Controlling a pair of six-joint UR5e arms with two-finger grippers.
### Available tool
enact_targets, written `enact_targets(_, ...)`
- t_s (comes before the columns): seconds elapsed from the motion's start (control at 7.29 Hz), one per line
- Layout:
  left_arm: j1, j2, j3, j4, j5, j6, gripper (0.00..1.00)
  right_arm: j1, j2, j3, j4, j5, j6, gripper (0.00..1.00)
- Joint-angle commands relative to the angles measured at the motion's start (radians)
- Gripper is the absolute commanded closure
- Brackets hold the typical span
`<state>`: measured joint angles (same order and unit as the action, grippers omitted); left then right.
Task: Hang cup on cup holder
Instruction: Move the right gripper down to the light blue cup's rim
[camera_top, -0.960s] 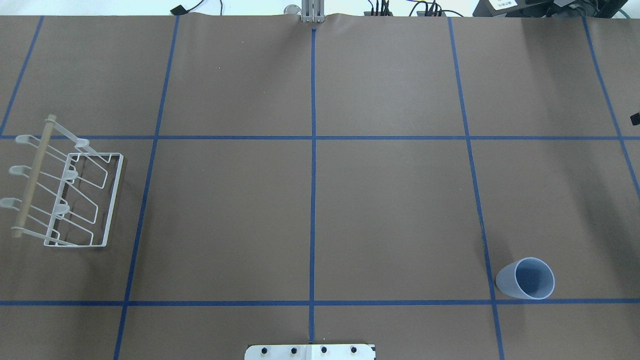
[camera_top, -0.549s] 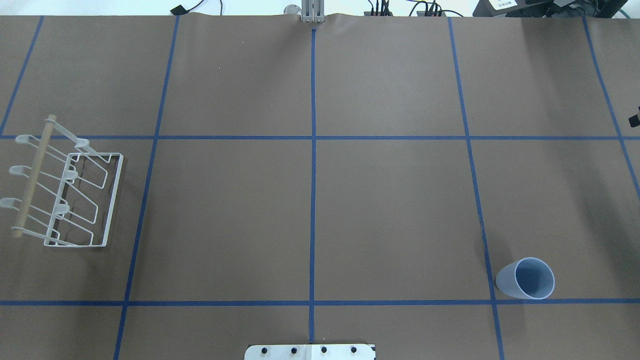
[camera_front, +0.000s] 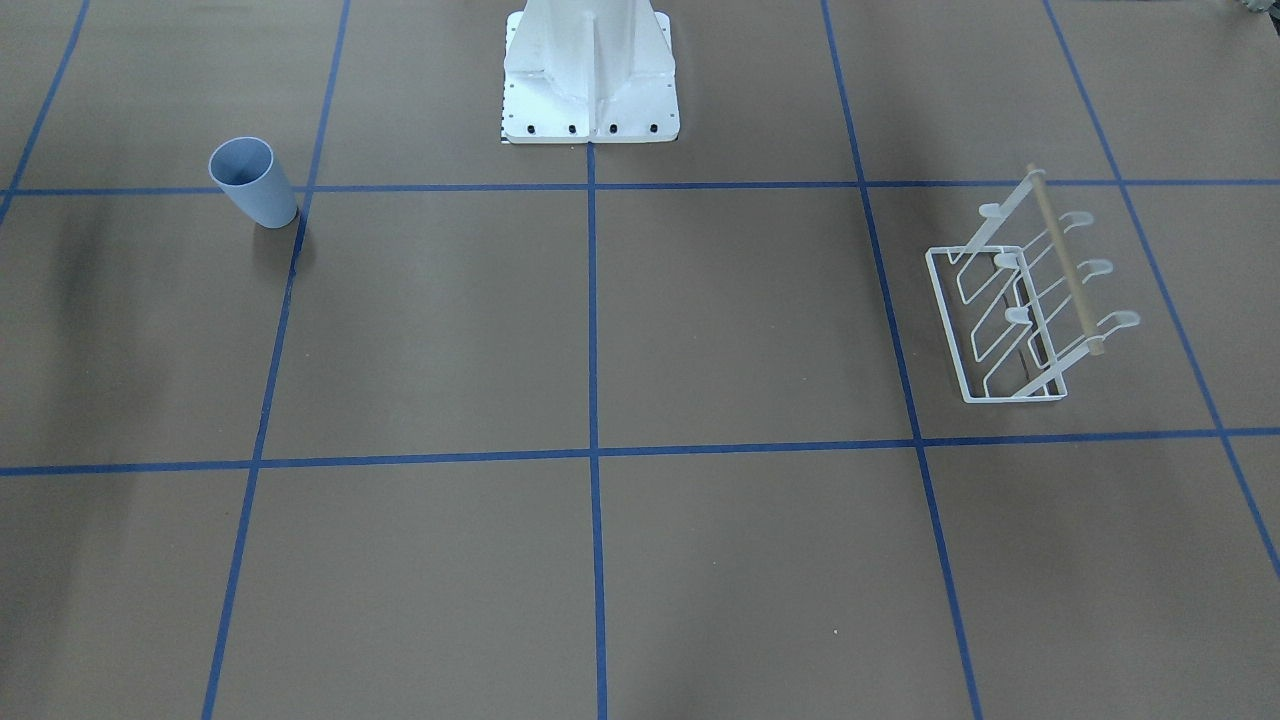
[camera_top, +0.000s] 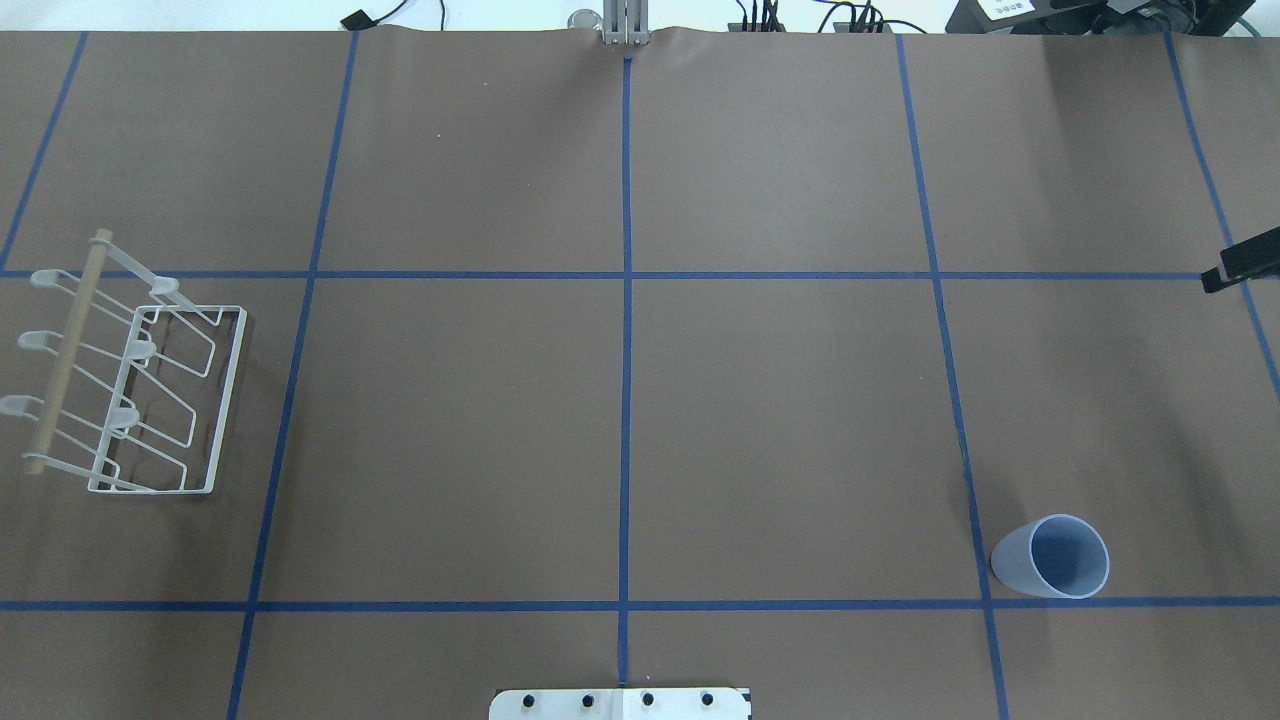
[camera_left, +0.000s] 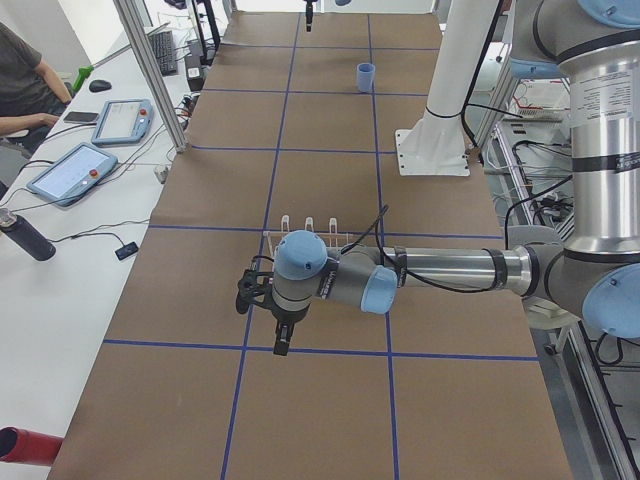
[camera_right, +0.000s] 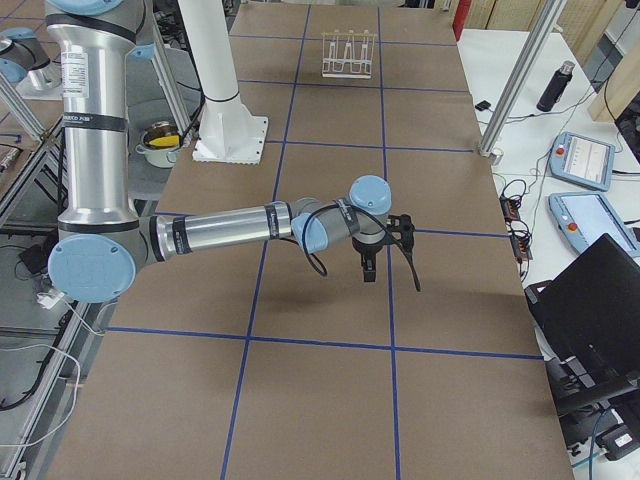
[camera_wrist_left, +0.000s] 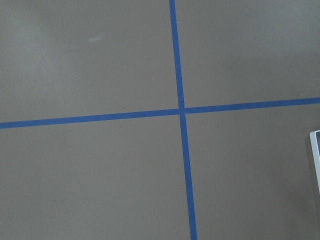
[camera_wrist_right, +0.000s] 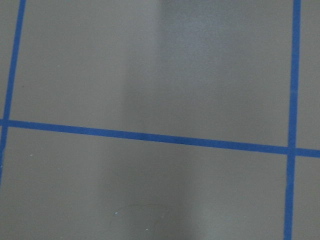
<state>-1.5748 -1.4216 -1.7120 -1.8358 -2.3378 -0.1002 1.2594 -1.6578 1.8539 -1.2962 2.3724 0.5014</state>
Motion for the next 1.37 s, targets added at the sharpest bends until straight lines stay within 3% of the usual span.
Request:
enact_targets(0.0, 0.001, 0.0, 0.017, 0.001, -0.002, -0.001, 0.02, -0.102, -0.147, 0.19, 0.0, -0.008, 0.086, 0.0)
enact_targets(0.55, 0.001, 0.0, 0.009, -0.003, -0.002, -0.001, 0.02, -0.38, -0.2, 0.202, 0.211, -0.062, 0.342, 0.0)
enact_targets(0.82, 0.001, 0.0, 0.009, -0.003, 0.0, -0.001, 0.02, -0.46, -0.213, 0.205, 0.25, -0.079, 0.344, 0.0)
enact_targets(1.23, 0.001, 0.0, 0.006, -0.003, 0.0, 0.0, 0.02, -0.552, -0.315, 0.218, 0.372, -0.108, 0.332, 0.03)
